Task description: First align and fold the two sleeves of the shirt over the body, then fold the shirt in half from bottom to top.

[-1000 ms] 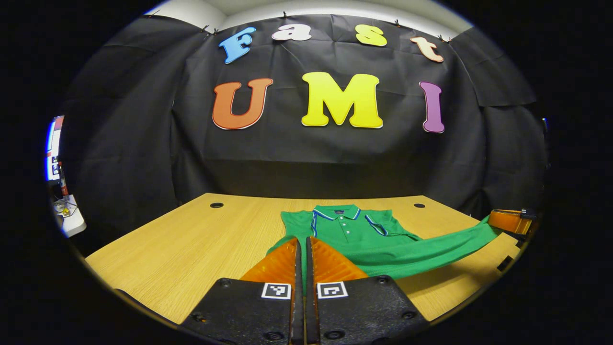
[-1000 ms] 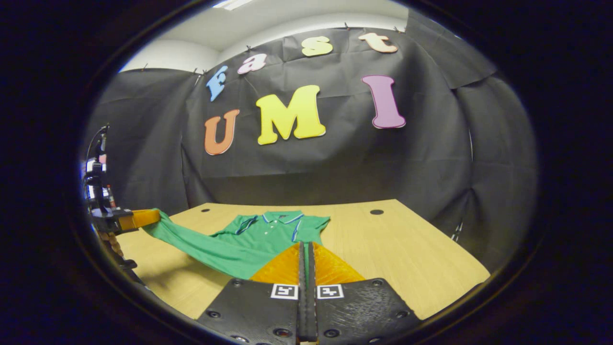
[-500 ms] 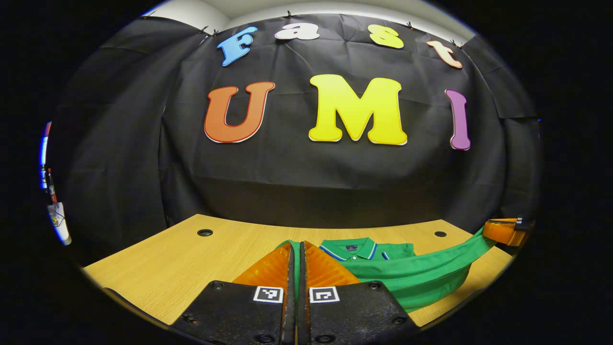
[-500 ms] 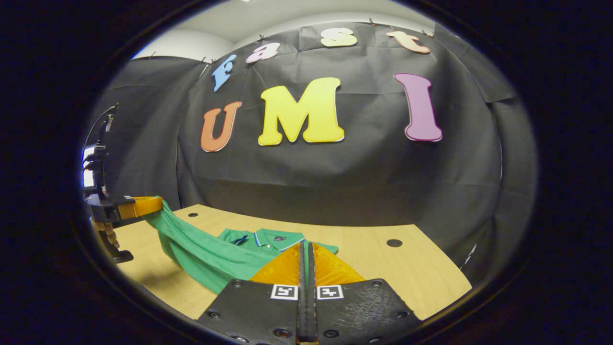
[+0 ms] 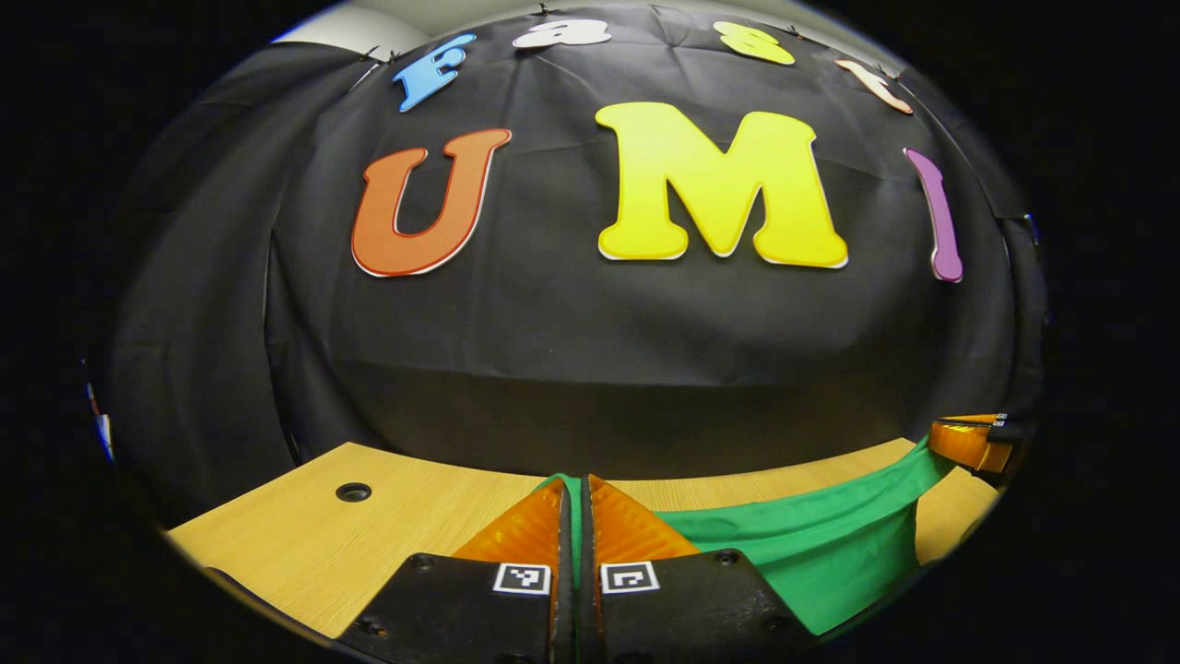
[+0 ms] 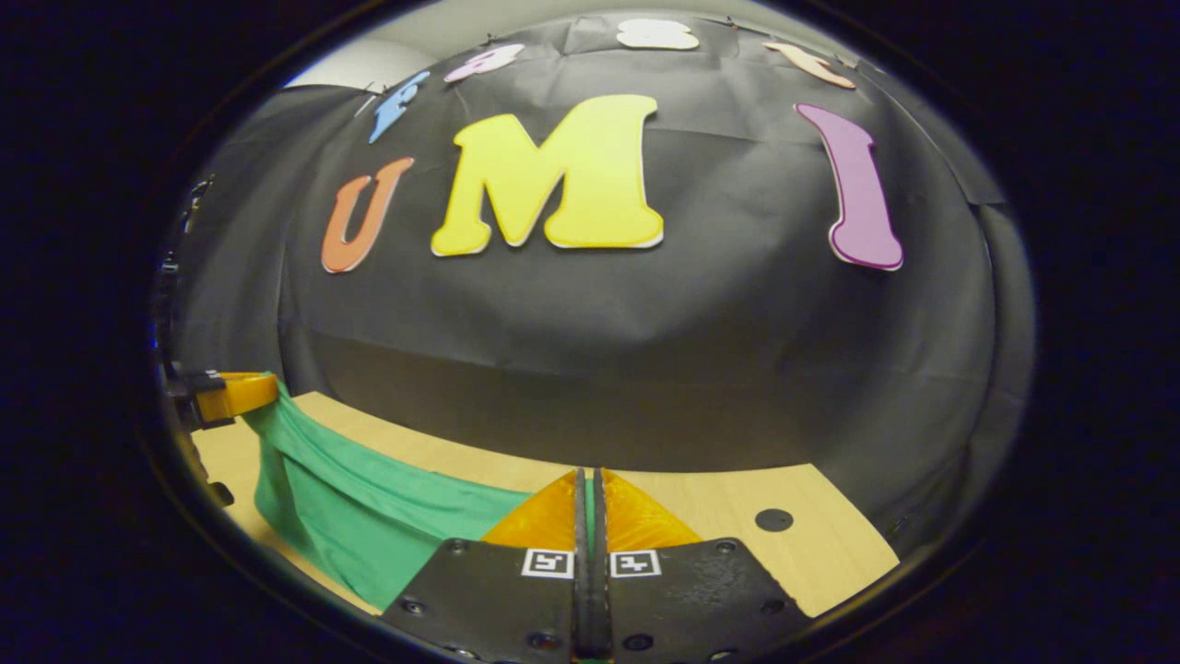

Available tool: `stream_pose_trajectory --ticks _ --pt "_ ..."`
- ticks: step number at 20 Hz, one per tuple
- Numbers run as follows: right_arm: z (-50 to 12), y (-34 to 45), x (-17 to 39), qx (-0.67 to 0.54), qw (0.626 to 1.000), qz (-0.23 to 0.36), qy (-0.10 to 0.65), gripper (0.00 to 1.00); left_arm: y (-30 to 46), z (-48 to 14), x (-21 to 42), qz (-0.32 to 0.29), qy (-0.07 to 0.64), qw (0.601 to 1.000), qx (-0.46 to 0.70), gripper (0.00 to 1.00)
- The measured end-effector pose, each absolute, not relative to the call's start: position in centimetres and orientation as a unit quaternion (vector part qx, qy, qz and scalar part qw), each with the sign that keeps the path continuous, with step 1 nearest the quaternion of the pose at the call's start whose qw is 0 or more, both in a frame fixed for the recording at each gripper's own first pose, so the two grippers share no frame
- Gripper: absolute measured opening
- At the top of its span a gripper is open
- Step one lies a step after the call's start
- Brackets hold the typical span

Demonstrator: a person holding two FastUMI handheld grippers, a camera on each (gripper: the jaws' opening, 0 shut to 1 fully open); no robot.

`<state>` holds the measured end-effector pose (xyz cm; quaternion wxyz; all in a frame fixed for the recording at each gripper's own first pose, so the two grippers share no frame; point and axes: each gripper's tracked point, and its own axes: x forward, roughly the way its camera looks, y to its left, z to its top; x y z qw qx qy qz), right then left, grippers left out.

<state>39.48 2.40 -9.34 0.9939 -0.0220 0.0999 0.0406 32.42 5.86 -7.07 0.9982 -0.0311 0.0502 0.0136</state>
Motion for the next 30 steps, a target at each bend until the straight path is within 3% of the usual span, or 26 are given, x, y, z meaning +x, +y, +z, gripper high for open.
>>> stream_pose_trajectory --ticks 5,10,11,13,15,17,24,30 --pt "-15.0 3.0 44.7 0.027 0.983 0.033 0.176 0.00 6.1 -12.6 38.5 -0.003 0.087 0.994 -0.068 0.08" --pt "-17.8 3.0 46.9 0.002 0.984 0.013 0.180 0.00 6.2 -15.7 39.7 0.012 0.115 0.993 -0.026 0.12" --pt "-18.5 3.0 46.8 -0.002 0.982 0.013 0.189 0.07 6.5 -16.1 39.1 0.018 0.122 0.992 -0.023 0.41" --pt "-19.5 3.2 46.0 -0.011 0.978 0.026 0.206 0.50 6.3 -16.7 38.6 0.005 0.126 0.991 -0.049 1.00" --pt "-19.5 3.2 45.0 -0.018 0.979 0.034 0.201 0.94 6.8 -17.2 37.9 0.001 0.125 0.989 -0.077 1.00" --pt "-19.6 1.8 44.2 -0.027 0.983 0.008 0.184 0.96 7.4 -17.2 36.8 0.001 0.114 0.990 -0.086 1.00" --pt "-16.7 -0.2 39.3 0.025 0.994 0.003 0.108 0.97 9.7 -15.1 31.5 0.022 0.030 0.997 -0.073 1.00" --pt "-12.7 -0.6 35.7 0.033 0.995 -0.006 0.095 0.96 8.4 -14.8 26.8 0.019 0.026 0.998 -0.054 1.00"
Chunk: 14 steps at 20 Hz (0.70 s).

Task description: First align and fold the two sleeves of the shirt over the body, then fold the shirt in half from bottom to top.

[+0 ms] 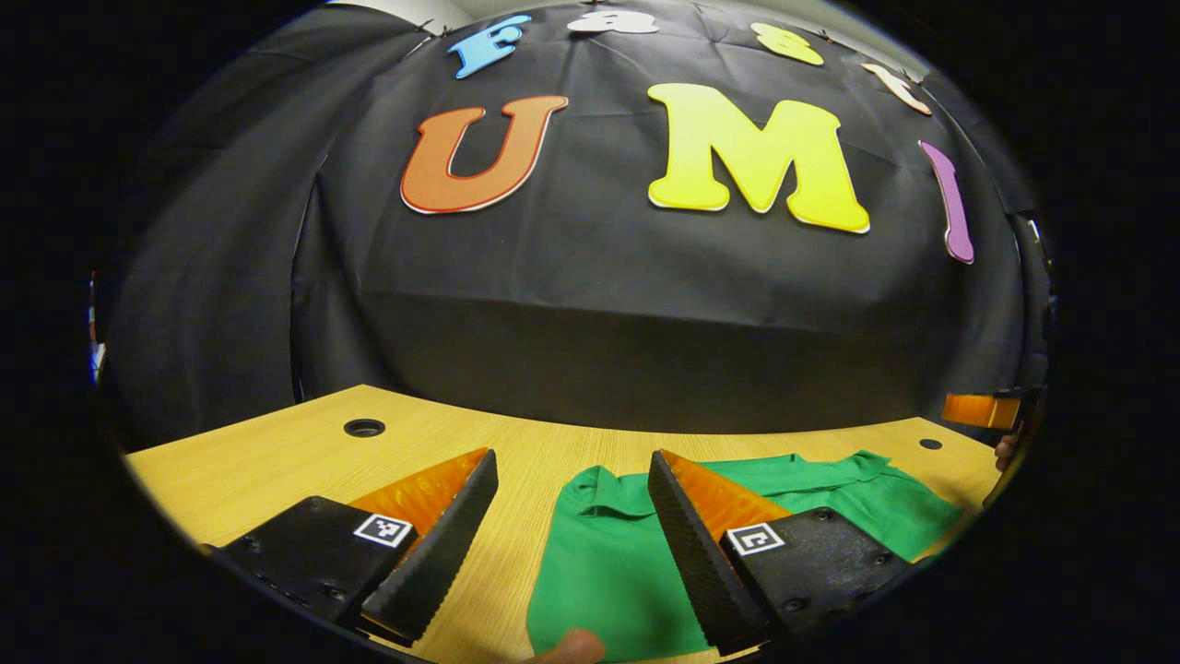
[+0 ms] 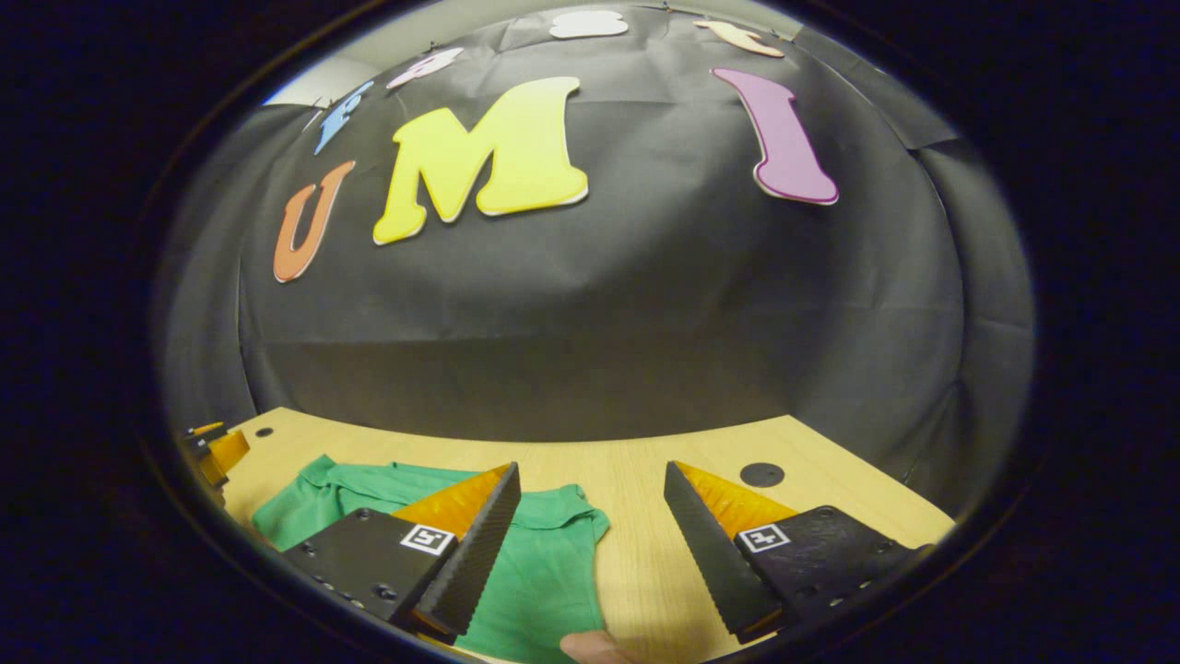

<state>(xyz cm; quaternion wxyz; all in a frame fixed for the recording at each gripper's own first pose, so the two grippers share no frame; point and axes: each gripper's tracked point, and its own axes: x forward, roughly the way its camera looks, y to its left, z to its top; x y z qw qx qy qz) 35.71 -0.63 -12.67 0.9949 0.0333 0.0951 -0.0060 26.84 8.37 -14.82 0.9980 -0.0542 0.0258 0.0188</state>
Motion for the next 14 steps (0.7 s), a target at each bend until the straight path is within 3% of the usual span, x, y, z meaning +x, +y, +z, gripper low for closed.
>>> stream_pose_trajectory --ticks 4,7,11,13,14 --pt "-9.9 0.1 32.0 0.013 0.997 -0.001 0.072 0.95 4.8 -14.7 21.7 -0.018 0.040 0.996 -0.083 1.00" --pt "-8.3 0.9 28.6 0.003 0.997 0.013 0.073 0.92 3.4 -12.5 17.5 -0.017 0.013 0.997 -0.075 1.00" --pt "-5.4 0.6 22.5 -0.006 0.997 0.030 0.069 0.96 1.8 -10.4 11.6 -0.022 -0.002 0.997 -0.073 1.00" --pt "-3.8 -0.4 18.9 -0.010 0.998 0.030 0.062 0.94 2.2 -9.2 8.8 0.004 0.003 0.998 -0.057 0.96" --pt "-3.3 -0.8 17.0 -0.013 0.998 0.029 0.055 0.95 3.1 -8.2 7.5 0.028 -0.001 0.998 -0.048 1.00"
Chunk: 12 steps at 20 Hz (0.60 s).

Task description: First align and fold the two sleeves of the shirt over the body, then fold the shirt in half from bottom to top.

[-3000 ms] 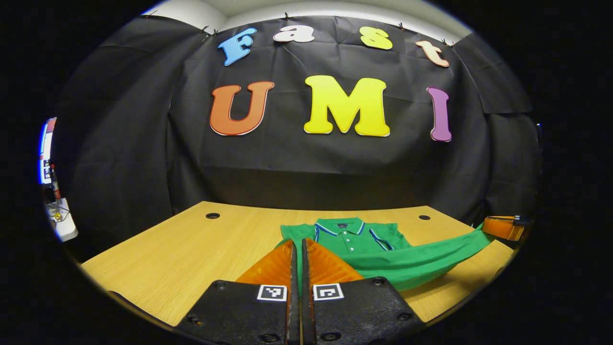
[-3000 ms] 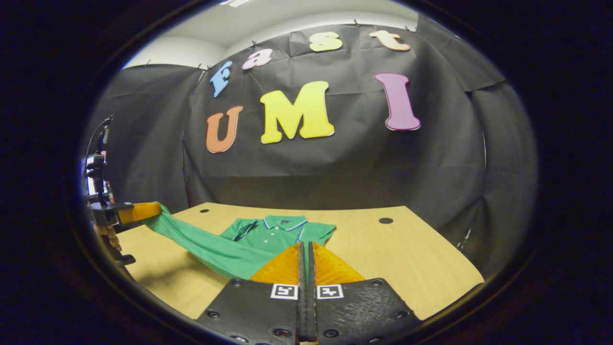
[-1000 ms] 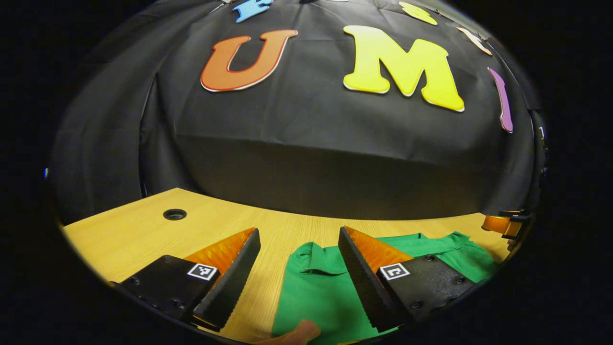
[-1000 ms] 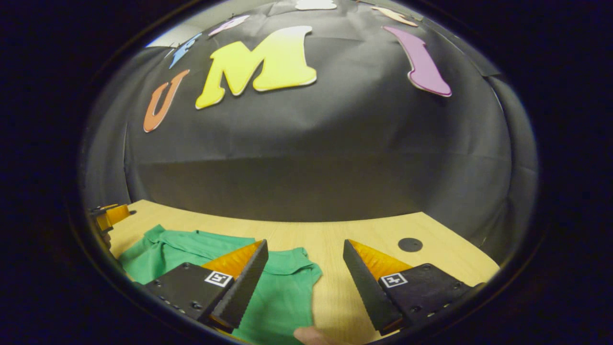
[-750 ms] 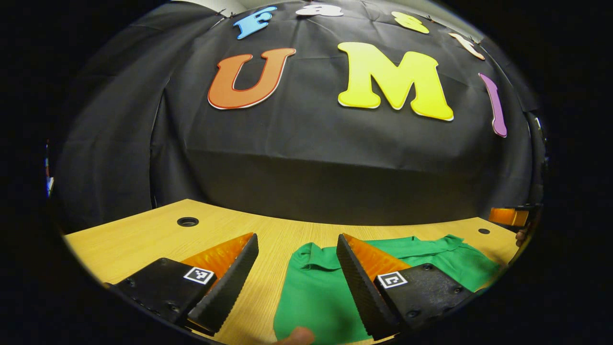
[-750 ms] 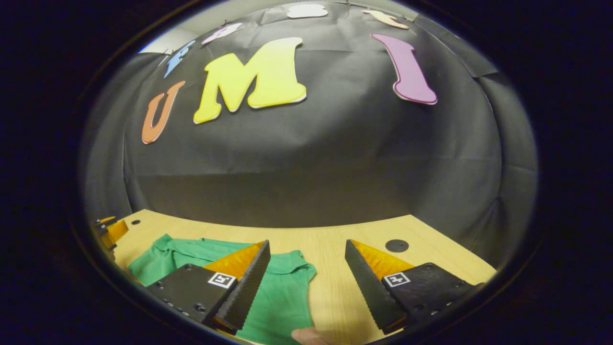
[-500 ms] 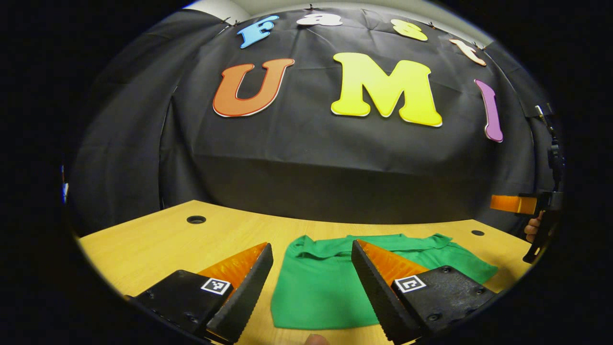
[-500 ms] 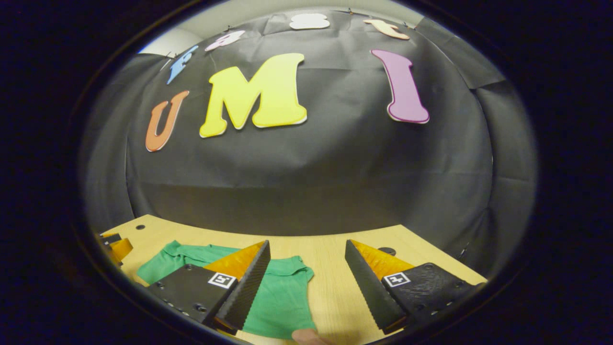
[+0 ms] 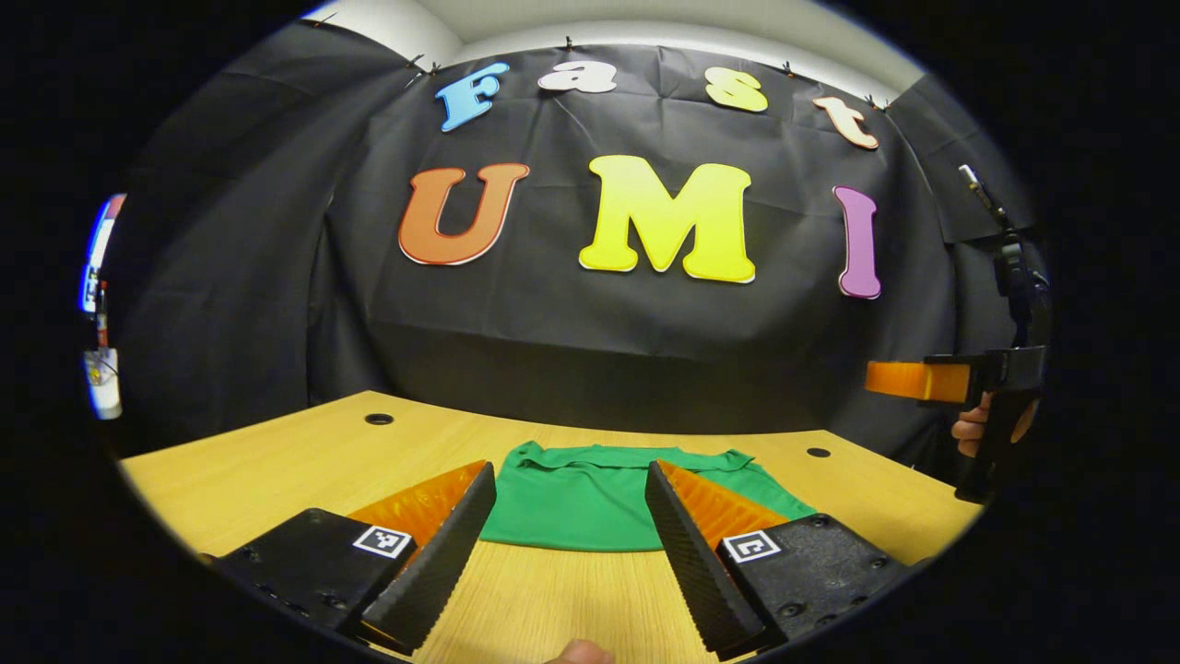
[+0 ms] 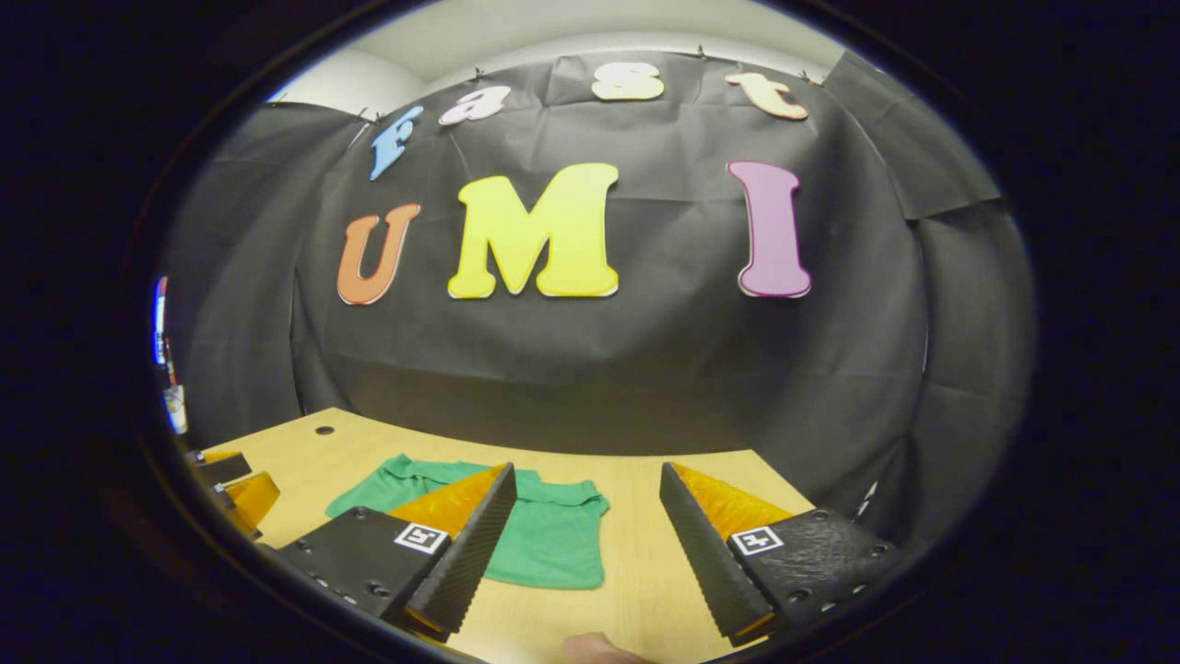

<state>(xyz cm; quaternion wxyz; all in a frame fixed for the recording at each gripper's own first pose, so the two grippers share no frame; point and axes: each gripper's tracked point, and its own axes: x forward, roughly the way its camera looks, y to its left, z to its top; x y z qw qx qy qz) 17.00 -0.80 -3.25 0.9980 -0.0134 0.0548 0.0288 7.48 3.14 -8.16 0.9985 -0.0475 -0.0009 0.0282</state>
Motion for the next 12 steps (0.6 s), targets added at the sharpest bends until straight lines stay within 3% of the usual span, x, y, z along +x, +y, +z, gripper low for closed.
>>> stream_pose_trajectory --ticks 6,12 --pt "-2.4 -2.1 6.4 -0.051 0.998 0.032 0.023 0.95 2.1 -4.6 1.5 0.047 0.015 0.999 -0.002 1.00" --pt "-3.7 -1.6 0.4 -0.043 0.998 0.036 0.014 0.95 0.0 -5.9 -1.9 0.004 0.070 0.996 -0.049 1.00"
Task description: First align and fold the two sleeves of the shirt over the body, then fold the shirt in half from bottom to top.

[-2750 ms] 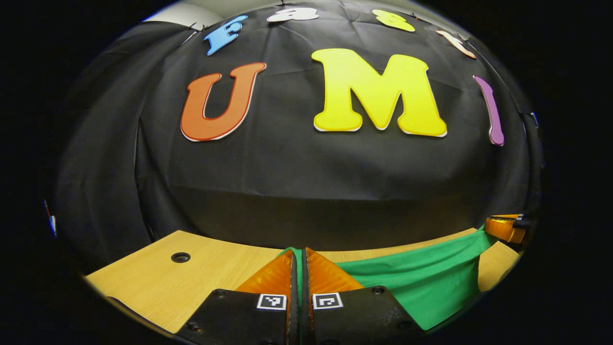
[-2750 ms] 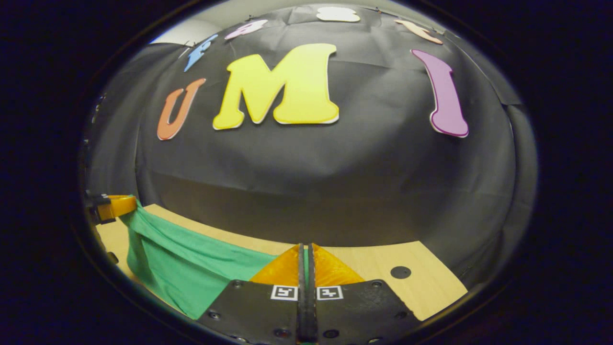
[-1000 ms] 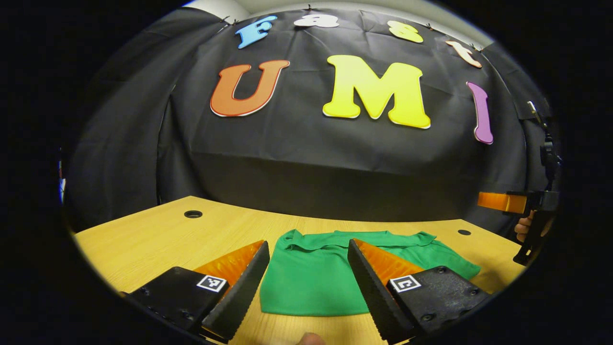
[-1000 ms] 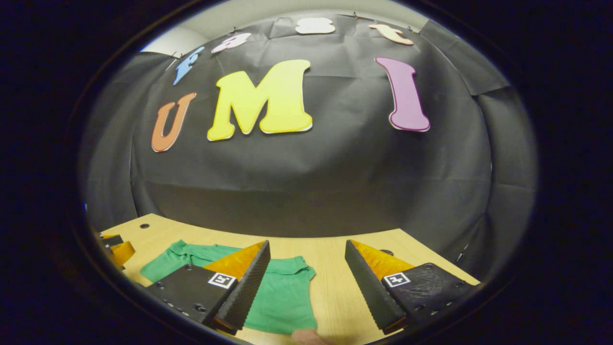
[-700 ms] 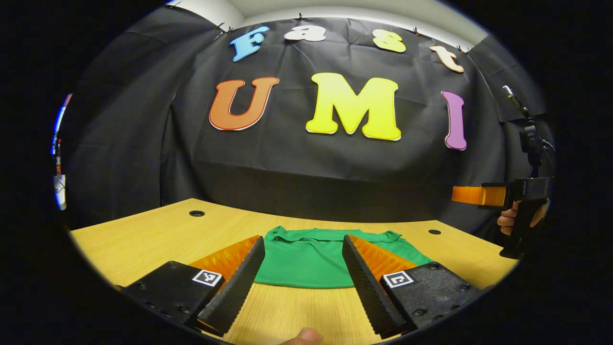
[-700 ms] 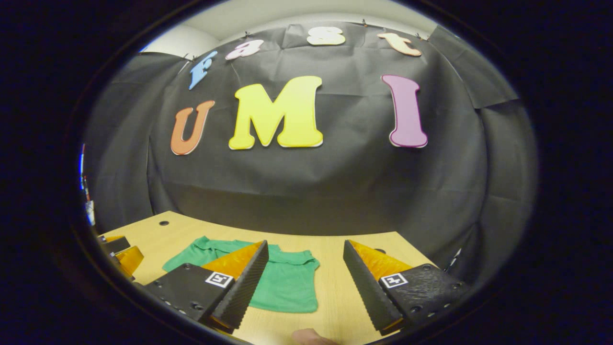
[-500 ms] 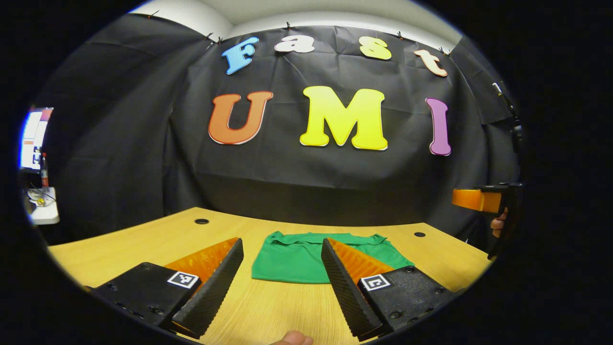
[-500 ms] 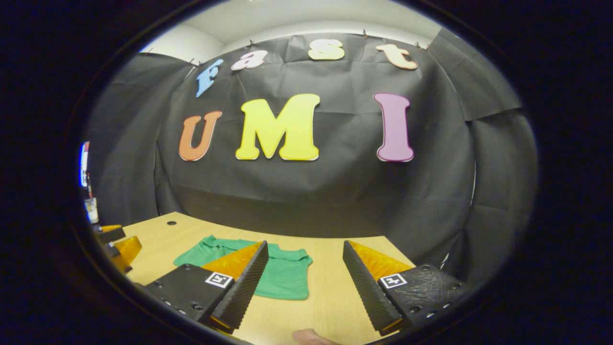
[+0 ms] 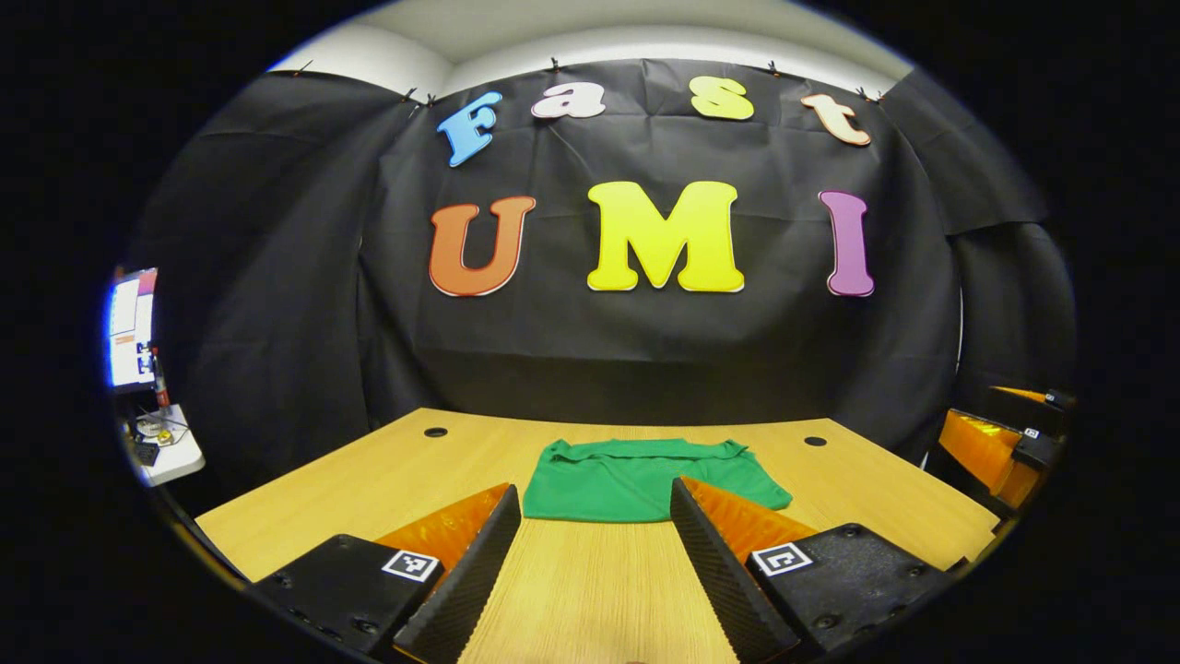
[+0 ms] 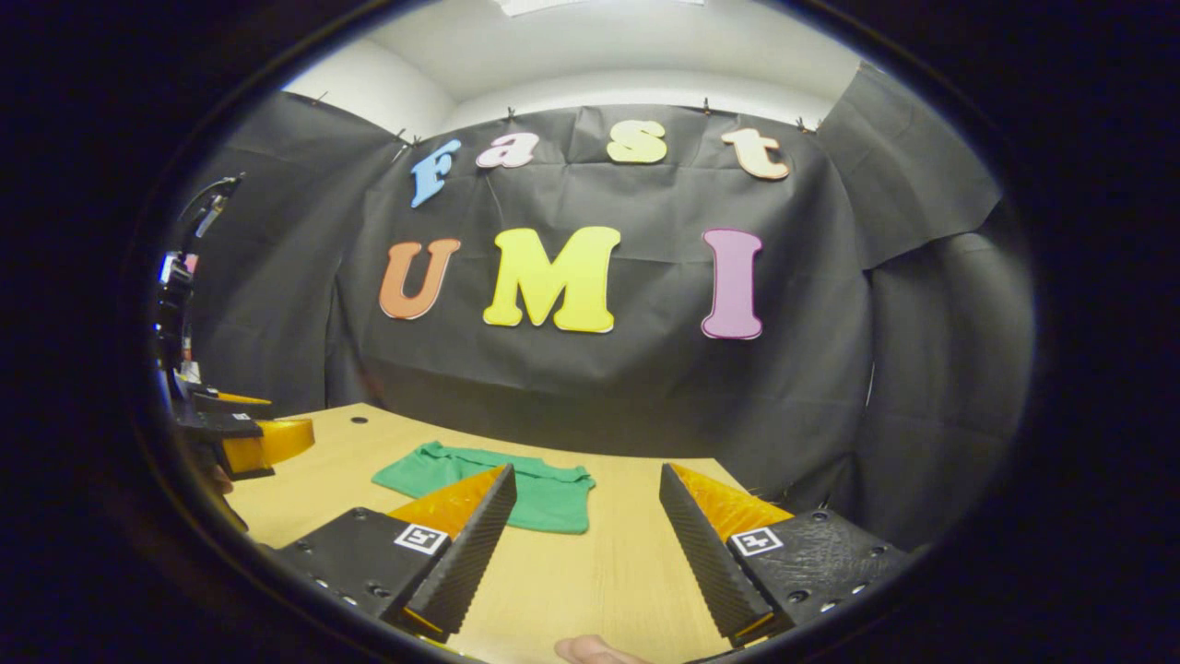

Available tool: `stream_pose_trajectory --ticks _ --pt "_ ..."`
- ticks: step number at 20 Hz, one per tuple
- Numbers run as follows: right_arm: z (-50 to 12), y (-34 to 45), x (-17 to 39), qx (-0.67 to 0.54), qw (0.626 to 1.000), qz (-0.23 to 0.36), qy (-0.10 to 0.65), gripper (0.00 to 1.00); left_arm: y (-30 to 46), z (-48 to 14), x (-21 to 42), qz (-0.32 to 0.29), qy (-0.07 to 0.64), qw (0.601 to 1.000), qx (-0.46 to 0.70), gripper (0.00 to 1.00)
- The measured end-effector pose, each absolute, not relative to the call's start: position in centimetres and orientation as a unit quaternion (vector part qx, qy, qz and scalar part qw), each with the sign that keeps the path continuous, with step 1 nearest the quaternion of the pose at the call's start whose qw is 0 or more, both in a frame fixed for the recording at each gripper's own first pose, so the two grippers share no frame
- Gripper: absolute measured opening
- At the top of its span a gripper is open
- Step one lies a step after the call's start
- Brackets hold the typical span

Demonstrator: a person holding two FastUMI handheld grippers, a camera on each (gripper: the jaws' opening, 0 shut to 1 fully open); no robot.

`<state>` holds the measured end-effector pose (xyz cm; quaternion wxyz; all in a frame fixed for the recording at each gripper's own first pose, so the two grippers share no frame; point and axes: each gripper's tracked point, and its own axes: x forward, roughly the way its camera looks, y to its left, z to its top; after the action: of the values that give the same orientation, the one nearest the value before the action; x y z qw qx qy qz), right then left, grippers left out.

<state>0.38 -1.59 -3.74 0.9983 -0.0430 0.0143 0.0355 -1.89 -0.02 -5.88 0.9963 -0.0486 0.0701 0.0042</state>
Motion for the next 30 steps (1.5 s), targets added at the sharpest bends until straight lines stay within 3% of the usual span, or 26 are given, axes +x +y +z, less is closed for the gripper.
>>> stream_pose_trajectory --ticks 8,20,30 --pt "-5.5 -0.2 -2.0 -0.038 0.997 0.059 0.013 0.97 -0.4 -5.8 -3.3 0.007 0.055 0.997 -0.055 1.00" --pt "-9.0 0.4 -0.8 -0.025 0.994 0.076 0.069 0.96 -0.7 -5.6 -3.4 0.000 0.047 0.998 -0.039 1.00" --pt "-8.9 0.7 -0.9 -0.025 0.995 0.080 0.058 0.97 -1.2 -6.1 -3.3 -0.004 0.055 0.998 -0.031 1.00"
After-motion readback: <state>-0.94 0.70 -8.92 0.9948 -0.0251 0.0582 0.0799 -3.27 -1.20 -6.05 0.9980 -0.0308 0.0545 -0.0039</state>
